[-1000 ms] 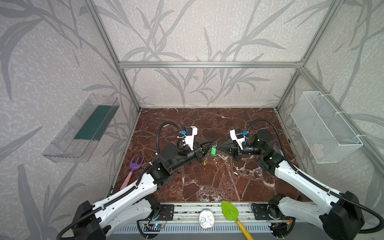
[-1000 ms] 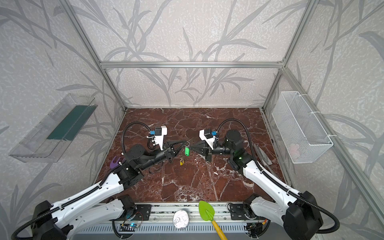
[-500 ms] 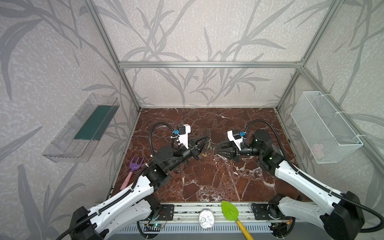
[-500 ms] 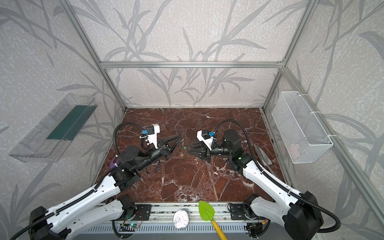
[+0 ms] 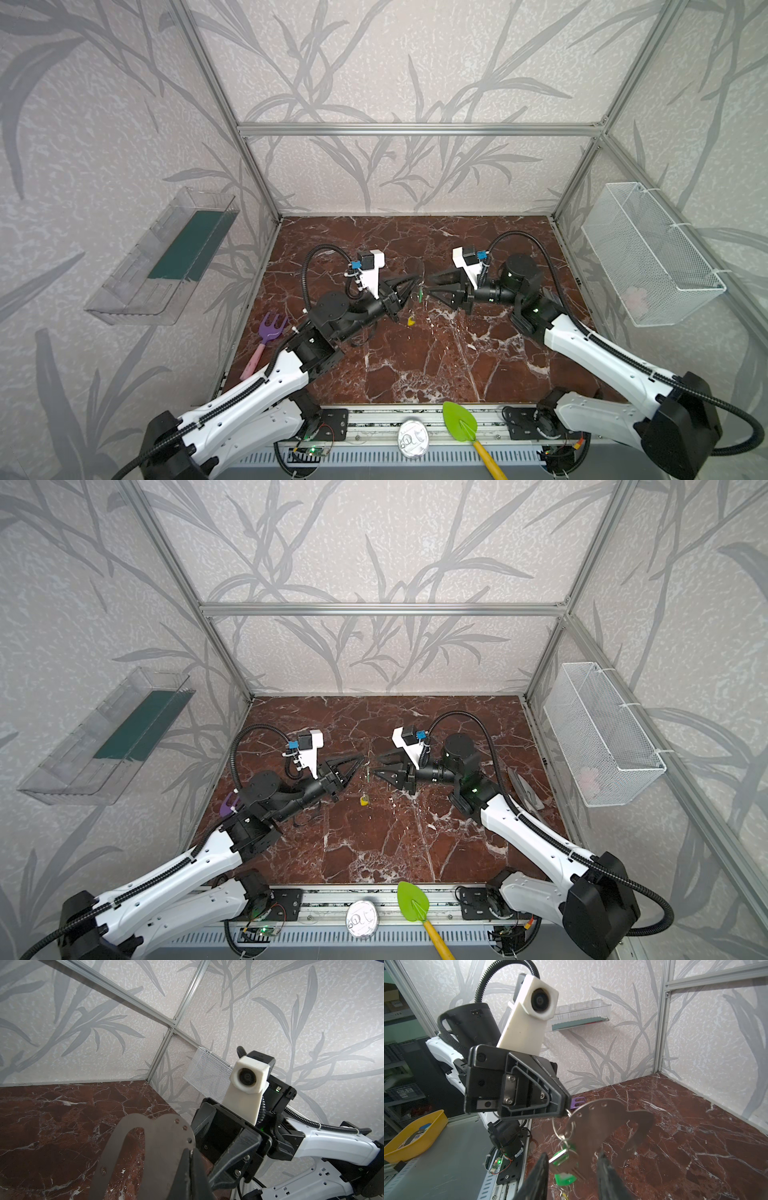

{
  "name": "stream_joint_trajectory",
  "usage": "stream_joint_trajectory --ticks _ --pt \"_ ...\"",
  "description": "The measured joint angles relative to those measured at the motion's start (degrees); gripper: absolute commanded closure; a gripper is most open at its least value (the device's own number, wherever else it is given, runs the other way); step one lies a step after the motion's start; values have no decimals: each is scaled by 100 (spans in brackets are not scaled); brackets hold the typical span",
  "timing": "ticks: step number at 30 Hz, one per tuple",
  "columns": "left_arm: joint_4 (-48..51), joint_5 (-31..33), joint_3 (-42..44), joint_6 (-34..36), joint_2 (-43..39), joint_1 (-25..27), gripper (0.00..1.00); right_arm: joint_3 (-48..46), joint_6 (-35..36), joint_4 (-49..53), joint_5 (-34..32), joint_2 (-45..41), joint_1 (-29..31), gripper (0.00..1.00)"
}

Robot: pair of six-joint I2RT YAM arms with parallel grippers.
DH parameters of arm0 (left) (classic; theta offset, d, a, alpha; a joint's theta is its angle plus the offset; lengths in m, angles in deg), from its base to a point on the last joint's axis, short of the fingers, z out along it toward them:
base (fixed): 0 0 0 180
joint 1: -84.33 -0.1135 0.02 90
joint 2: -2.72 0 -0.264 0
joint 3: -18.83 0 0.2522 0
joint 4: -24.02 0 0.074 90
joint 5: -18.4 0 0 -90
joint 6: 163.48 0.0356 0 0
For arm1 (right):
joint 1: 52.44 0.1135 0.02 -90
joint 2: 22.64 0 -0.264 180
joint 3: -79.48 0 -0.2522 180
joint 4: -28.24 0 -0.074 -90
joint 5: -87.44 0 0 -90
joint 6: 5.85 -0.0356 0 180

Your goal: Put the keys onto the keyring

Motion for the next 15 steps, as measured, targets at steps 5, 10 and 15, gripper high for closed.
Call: stream_joint_trajectory --ticks 5,10,15 --pt "-22 -92 0 0 24 -2 100 9 -254 -162 17 92 0 61" --pt "-94 -153 0 0 24 -2 100 37 -411 -291 79 92 0 61" --pt "-144 -188 0 4 26 -2 100 105 -463 -348 118 92 0 63"
